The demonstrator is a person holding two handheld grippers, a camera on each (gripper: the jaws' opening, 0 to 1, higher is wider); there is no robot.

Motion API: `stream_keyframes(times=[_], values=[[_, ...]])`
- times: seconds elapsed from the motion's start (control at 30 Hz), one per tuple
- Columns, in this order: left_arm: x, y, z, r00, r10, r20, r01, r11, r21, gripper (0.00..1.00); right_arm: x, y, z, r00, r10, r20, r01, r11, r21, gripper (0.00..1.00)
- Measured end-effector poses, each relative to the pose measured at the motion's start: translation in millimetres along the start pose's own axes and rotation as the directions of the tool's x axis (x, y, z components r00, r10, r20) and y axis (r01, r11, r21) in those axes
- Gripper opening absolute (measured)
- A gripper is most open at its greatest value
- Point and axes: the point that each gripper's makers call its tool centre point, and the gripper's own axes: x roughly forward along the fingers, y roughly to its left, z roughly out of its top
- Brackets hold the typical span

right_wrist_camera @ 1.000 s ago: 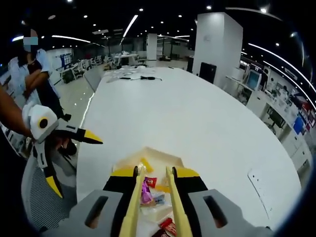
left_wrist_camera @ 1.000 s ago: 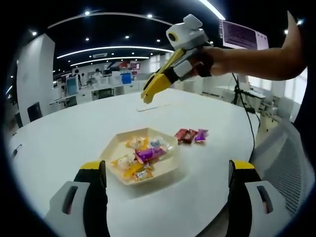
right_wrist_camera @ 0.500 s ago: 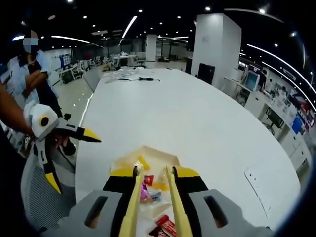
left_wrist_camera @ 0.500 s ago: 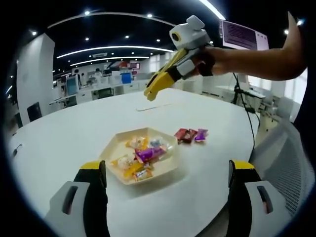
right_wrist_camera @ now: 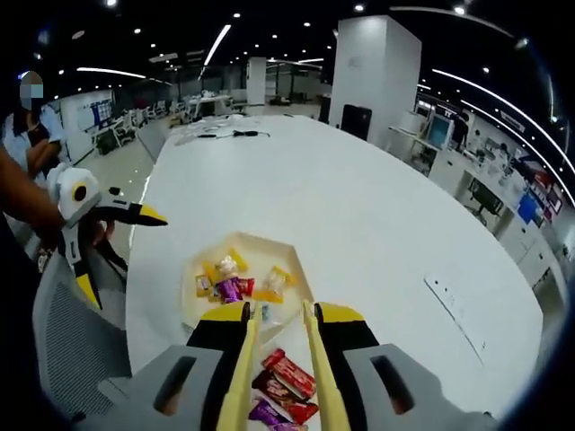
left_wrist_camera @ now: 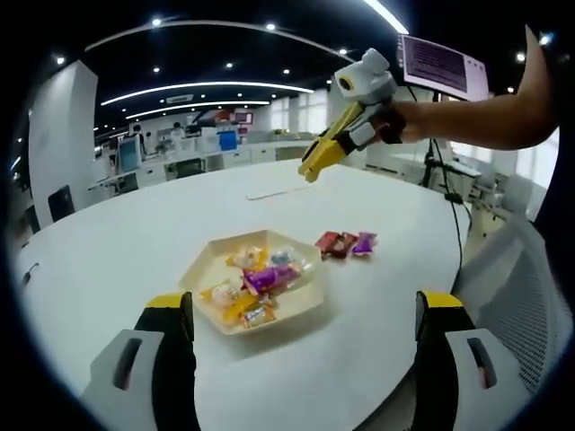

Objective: Place the target food into the container with the food tongs after gripping and lifting it, then release it inside without dropping or visibly crushing the food.

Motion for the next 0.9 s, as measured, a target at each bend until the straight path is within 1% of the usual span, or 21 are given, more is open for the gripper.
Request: stream_keyframes(times=[0.13,0.3,0.37,0.43,0.47,0.53,0.57,0.7,0.9], values=[[0,-1.2,0.1,1.000,-0.005,-0.003,0.005,1.000,0.001,0.99,-13,-8,-19.3,1.000,-0.024,-0.015,0.025,0.999,0.022,0.28],[1,-1.8,-1.1,1.000,-0.009,-0.005,0.009,1.000,0.000,0.99,-29,-13,-38.6,0.999,-0.037,-0.015,0.038,0.998,0.040,0.28],[0,-1.9,-1.0,1.000,-0.007,-0.007,0.007,1.000,0.002,0.99,-36,-15,-46.2,0.999,-0.048,-0.006,0.048,0.998,0.032,0.28],[0,-2.0,-1.1,1.000,-0.007,-0.008,0.007,1.000,0.001,0.99,-41,-14,-52.2,0.999,-0.036,0.005,0.036,0.998,0.049,0.28],[0,-1.8,-1.1,1.000,-0.006,-0.008,0.006,1.000,0.002,0.99,-45,-14,-58.2,0.999,-0.045,0.006,0.044,0.998,0.052,0.28],[0,-1.6,-1.0,1.000,-0.004,-0.008,0.004,1.000,0.001,0.99,-48,-13,-67.7,0.999,-0.042,-0.004,0.042,0.997,0.057,0.28],[0,-1.3,-0.8,1.000,-0.003,-0.007,0.003,1.000,0.000,0.99,-51,-14,-72.9,0.998,-0.056,-0.006,0.056,0.997,0.058,0.28],[0,-2.1,-1.8,1.000,-0.005,-0.011,0.006,1.000,0.004,0.99,-57,-15,-86.1,0.998,-0.062,-0.013,0.063,0.996,0.069,0.28],[1,-3.1,-2.9,1.000,-0.009,-0.017,0.009,1.000,0.006,0.99,-60,-12,-100.2,0.998,-0.064,-0.027,0.066,0.995,0.076,0.28]])
